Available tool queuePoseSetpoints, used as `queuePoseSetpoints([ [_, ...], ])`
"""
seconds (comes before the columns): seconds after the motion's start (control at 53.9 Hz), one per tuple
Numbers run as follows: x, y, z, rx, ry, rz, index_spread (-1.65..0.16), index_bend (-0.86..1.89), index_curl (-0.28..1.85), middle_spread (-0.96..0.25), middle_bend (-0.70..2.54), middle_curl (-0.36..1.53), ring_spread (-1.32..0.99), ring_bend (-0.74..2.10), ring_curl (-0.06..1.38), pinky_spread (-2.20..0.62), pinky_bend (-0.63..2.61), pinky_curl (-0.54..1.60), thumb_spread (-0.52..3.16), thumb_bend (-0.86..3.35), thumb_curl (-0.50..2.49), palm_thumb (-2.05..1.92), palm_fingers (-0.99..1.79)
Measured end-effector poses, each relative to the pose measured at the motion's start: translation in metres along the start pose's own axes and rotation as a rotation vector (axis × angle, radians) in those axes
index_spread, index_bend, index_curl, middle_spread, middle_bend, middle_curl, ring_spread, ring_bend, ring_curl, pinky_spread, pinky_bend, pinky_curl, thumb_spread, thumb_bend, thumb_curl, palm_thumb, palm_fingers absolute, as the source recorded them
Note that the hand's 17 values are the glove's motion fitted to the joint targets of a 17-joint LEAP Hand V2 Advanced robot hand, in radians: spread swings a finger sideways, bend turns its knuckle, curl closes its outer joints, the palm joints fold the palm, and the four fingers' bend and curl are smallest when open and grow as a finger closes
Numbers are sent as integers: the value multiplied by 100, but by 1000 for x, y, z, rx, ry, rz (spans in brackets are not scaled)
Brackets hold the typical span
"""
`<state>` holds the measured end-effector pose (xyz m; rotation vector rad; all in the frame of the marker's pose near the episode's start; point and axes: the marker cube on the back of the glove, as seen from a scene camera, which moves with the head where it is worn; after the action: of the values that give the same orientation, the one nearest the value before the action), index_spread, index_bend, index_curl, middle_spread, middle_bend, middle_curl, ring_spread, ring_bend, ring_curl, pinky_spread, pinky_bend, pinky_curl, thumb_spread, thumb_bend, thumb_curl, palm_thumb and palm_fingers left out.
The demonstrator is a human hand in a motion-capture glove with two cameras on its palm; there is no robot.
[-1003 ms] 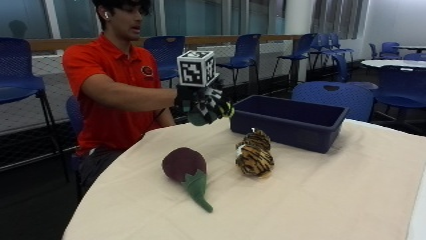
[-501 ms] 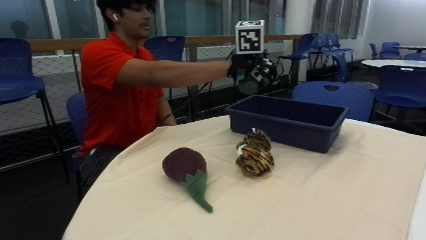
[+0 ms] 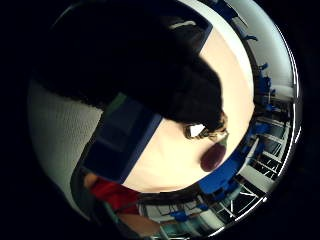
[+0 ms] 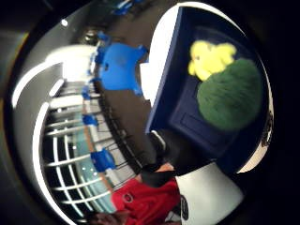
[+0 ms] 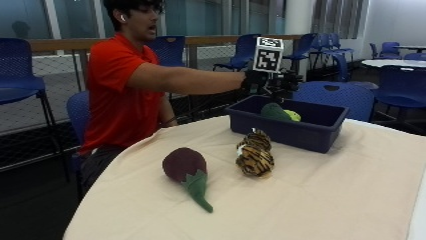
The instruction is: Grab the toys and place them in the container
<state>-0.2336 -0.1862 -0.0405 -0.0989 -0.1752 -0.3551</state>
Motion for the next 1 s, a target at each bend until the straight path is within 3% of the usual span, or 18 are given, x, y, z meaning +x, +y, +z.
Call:
queuePoseSetpoints([
  [0.056, 11, 8, -2, 9, 23, -1, -40, 9, 34, -12, 3, 39, -19, 20, 39, -8, 134, 48, 97, -11, 71, 11, -39],
  [0.149, 67, 29, -10, 30, 281, 51, -38, 13, 32, -7, 5, 33, -9, 13, 32, 1, 134, 46, 100, -7, 62, 2, -33],
  [0.26, 88, 58, -18, 40, 88, 92, -38, 15, 31, -6, 7, 29, -2, 14, 29, 7, 131, 44, 101, -5, 54, -2, -29],
  [0.724, 290, 195, 15, 0, 154, 492, -37, 13, 28, -5, 11, 21, 5, 14, 22, 15, 125, 38, 92, -7, 35, -7, -26],
  [1.003, 333, 221, 31, -24, 151, 569, -37, 13, 25, -5, 12, 20, 6, 14, 19, 15, 125, 37, 93, -7, 30, -7, -23],
])
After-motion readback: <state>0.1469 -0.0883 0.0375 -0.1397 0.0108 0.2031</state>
